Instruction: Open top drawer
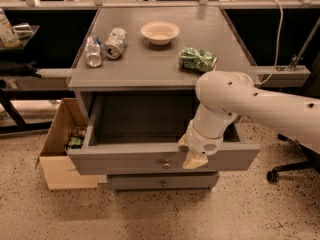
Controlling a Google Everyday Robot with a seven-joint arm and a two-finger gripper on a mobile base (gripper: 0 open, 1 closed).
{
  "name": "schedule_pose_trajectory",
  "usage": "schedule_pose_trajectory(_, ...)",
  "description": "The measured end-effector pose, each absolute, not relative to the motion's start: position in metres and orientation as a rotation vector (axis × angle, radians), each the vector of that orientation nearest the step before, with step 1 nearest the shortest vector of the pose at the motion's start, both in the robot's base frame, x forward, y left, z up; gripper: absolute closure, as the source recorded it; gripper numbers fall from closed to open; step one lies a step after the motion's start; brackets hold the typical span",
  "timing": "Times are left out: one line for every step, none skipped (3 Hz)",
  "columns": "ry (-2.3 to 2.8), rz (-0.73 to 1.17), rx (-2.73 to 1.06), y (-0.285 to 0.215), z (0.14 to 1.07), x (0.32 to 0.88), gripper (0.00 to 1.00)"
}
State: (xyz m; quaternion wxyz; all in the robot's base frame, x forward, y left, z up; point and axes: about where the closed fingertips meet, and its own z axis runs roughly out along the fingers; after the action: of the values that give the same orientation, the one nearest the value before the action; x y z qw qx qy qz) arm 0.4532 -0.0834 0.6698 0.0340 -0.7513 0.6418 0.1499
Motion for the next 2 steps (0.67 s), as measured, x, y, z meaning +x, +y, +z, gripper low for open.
schedule_pose_trajectory(1.974,0.461,-2.31,-0.0834,0.6698,0.4532,0.82)
schedule_pose_trajectory(1.974,0.461,-2.311,-0.0834,0.6697,0.4531,0.57)
